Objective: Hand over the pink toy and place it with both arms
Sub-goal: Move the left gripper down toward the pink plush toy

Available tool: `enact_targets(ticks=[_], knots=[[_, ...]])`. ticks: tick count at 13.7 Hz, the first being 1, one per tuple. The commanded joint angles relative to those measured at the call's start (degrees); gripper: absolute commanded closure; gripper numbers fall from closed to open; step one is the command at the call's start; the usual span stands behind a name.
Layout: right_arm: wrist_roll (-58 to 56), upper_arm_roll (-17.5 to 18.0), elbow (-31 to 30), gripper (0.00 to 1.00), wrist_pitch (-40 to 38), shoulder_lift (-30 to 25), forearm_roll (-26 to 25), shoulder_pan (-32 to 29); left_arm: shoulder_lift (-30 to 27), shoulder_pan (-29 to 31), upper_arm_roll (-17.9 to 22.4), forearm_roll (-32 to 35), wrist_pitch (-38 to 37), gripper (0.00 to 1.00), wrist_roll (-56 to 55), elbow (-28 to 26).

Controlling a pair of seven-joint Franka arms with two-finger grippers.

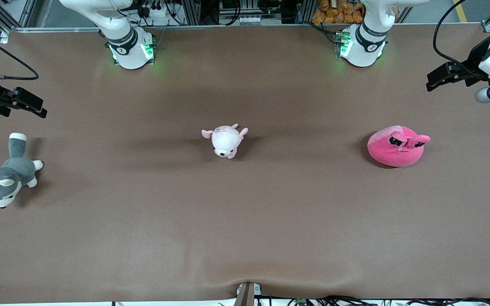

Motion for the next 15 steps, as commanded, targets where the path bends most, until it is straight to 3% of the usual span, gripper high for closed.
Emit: enact_targets(ticks=[1,15], knots=[[0.62,0.34,0.01,0.00,0.25,0.15,-0.61,-0.29,-0.17,0.09,-0.13,0.14,-0.38,0.00,-0.65,-0.12],[0.62,0.34,0.01,0.00,0.17,0.15,-0.61,-0.29,0.35,1.85,-0.13,-0.12,1.99,0.00,-0.92,-3.01]])
